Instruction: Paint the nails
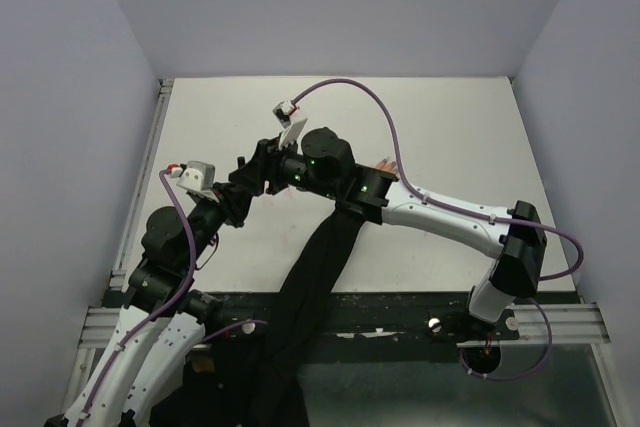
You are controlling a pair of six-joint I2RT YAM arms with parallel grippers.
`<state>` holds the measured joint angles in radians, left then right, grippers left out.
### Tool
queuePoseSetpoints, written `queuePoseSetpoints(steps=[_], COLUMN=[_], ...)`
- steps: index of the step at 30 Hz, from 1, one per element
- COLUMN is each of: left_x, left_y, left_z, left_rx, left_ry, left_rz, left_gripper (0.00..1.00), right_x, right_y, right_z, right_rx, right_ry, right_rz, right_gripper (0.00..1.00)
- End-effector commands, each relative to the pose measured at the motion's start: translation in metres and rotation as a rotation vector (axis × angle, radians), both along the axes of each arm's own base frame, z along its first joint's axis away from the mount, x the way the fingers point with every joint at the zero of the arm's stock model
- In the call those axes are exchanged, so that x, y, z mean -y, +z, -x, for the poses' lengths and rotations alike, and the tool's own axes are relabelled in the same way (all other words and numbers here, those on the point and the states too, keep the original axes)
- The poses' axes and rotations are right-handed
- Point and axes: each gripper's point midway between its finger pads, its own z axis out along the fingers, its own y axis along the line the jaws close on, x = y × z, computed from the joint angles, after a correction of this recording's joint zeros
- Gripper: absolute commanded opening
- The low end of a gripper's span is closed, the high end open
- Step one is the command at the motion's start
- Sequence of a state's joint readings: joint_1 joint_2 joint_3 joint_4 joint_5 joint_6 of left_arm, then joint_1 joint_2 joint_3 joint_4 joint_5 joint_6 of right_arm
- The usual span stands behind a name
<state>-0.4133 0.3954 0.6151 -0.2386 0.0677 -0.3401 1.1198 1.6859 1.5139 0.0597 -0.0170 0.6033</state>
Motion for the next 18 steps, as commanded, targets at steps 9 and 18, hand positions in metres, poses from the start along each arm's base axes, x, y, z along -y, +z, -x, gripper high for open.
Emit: queuePoseSetpoints(steps=[9,18], left_x=[0.015,0.028], left_y=[-0.001,-0.001], left_z=[0.001,0.005], left_rx=[-0.028,-0.035], left_ry=[-0.077,-0.158], left_rz=[0.011,0.015], left_gripper=[0.00,0.00], right_x=[-0.018,-0.022], right_y=[0.021,0.027], right_z=[0.018,0.020], right_rx=[0.019,0.036], right_ry=[0.099,0.115], right_rz=[-0.068,-0.082], right_gripper=[0.45,0.41])
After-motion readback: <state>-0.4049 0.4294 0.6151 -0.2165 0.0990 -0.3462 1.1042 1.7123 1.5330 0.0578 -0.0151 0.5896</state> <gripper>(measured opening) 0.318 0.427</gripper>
